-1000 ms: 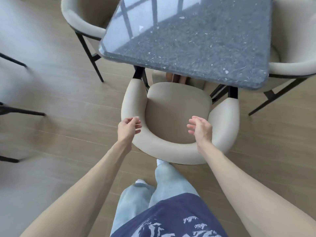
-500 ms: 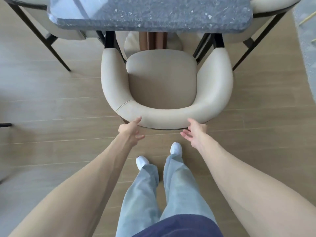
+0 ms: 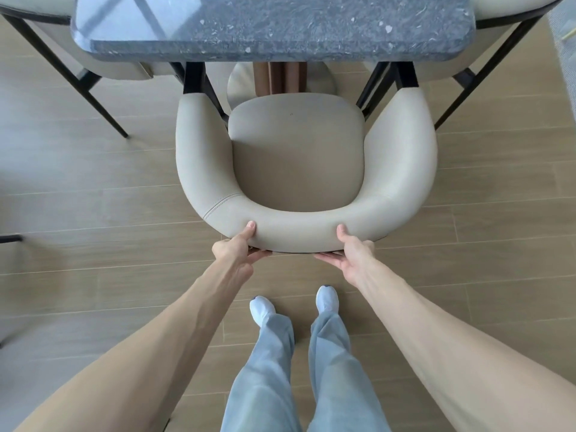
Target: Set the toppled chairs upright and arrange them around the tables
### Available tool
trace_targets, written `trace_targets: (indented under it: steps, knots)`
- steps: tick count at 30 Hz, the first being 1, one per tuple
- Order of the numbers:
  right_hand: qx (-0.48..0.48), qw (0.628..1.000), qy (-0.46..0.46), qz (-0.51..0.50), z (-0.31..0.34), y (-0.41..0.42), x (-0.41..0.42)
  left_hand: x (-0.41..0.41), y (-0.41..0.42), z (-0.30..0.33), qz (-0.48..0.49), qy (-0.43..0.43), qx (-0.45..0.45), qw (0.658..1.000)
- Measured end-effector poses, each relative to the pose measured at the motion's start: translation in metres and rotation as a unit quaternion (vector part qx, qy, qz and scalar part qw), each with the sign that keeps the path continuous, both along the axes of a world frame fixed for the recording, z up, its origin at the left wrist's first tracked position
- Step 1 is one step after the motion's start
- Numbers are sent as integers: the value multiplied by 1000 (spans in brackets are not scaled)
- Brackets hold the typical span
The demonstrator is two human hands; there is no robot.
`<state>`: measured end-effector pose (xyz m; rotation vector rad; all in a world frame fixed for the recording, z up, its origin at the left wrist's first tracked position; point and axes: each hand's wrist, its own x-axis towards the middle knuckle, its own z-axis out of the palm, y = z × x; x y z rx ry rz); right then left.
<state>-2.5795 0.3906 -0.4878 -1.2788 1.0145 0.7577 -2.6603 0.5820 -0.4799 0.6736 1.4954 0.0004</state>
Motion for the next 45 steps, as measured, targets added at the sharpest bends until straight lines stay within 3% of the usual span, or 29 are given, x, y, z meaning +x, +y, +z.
trace_targets:
  steps: [9,27,33,37,41,45]
  knots:
    - [16,1000,-17,12,1,14,39,35,13,2,-15,-12,23,1000]
    - [47,998,-13,-44,6,15,32,30,11,-13,-1,-14,56,998]
    - [59,998,-18,5,5,10,31,25,10,-20,-19,-8,78,997]
    - [19,999,-25,45,17,10,34,30,10,-5,-59,11,86,995]
    - [-95,987,-46,118,44,9,37,28,14,24,-106,34,142,984]
    - [-145,971,-103,160,94,10,46,24,10,65,-108,-17,191,976]
